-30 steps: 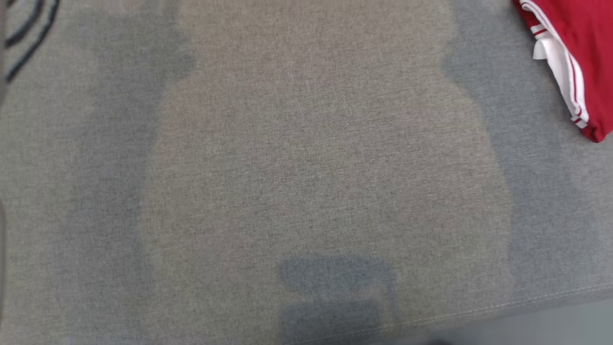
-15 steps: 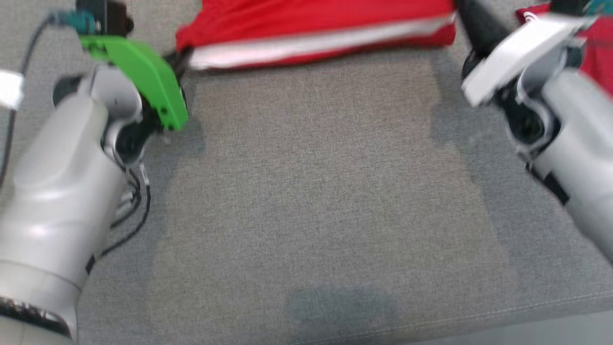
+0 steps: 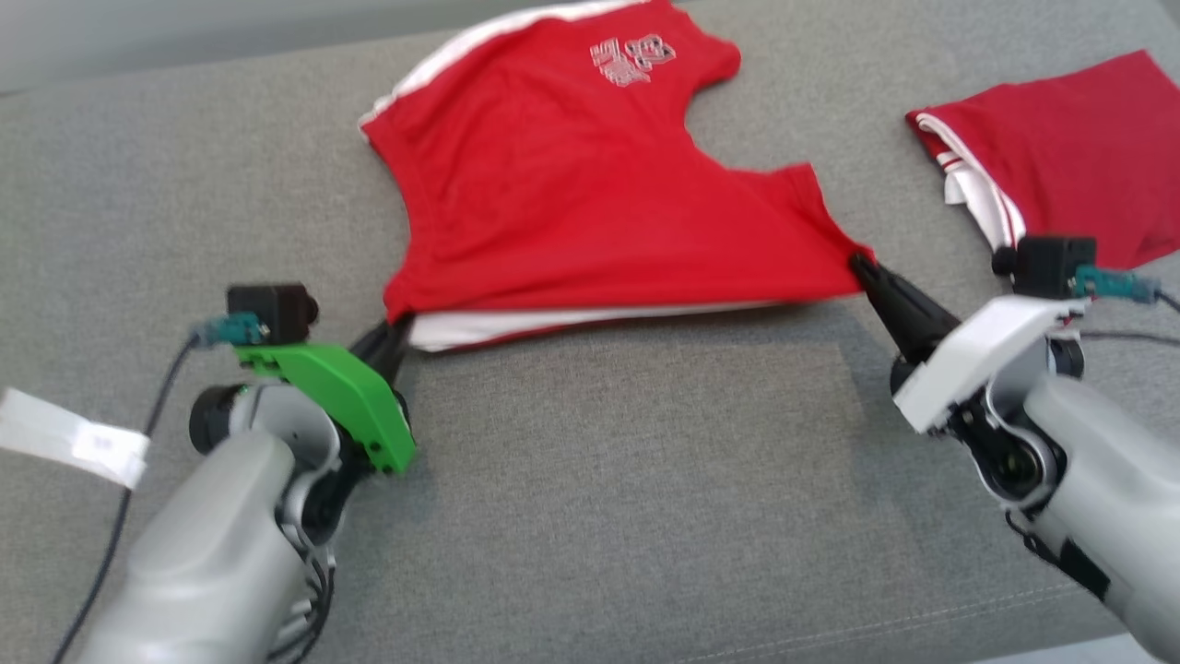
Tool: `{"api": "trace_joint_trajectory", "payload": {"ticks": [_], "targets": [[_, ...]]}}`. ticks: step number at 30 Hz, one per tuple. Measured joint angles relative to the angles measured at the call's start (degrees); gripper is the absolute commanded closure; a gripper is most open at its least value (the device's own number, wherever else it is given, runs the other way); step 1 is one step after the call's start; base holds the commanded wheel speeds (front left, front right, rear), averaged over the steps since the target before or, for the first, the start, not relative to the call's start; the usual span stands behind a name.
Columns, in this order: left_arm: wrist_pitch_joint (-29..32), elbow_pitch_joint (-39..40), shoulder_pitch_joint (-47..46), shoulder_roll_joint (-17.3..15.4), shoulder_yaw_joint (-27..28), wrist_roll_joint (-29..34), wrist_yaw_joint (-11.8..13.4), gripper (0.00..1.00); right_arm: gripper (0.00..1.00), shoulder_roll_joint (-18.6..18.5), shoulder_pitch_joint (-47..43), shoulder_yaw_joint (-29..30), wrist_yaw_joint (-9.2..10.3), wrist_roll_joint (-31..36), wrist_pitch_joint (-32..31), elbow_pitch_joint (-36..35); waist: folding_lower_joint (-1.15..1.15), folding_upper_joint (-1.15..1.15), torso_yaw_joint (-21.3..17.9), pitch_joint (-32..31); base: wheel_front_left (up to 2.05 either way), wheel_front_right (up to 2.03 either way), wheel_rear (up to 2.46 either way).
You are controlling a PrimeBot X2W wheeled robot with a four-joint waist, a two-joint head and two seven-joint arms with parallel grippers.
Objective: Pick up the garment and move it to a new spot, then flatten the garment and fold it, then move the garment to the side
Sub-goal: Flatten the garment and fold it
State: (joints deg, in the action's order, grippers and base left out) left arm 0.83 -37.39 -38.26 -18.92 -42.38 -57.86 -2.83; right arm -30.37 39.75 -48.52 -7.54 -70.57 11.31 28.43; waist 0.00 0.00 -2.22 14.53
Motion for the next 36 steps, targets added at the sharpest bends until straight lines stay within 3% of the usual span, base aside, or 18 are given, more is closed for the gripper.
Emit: {"api": "trace_joint_trajectory", "payload": {"ticks": [11,20,29,36], "targets": [[-3.21,16.99,16.30,-3.81,-0.46,-0.75,6.84,1.00,1.00,-3.87,-14.99,2.99,-0.01,-4.26,2.94,-6.95,0.00,0.00,0.69,-8.09,0.00,0.00,0.00],[-4.55,29.98,25.94,-6.27,-0.49,-1.00,13.19,1.00,1.00,-5.60,-25.18,8.62,-0.01,-3.92,3.50,-11.43,0.00,0.00,1.52,-10.31,0.00,0.00,0.00],[-3.83,35.63,27.35,-7.69,-0.16,-1.18,15.77,1.00,1.00,-5.26,-28.13,13.61,-0.02,0.24,3.31,-13.90,0.00,0.00,1.43,-10.94,0.00,0.00,0.00],[-3.13,35.98,24.25,-7.43,0.42,-0.99,16.19,1.00,1.00,-3.76,-23.45,17.19,-0.02,1.56,0.46,-13.16,0.00,0.00,1.58,-9.26,0.00,0.00,0.00]]}}
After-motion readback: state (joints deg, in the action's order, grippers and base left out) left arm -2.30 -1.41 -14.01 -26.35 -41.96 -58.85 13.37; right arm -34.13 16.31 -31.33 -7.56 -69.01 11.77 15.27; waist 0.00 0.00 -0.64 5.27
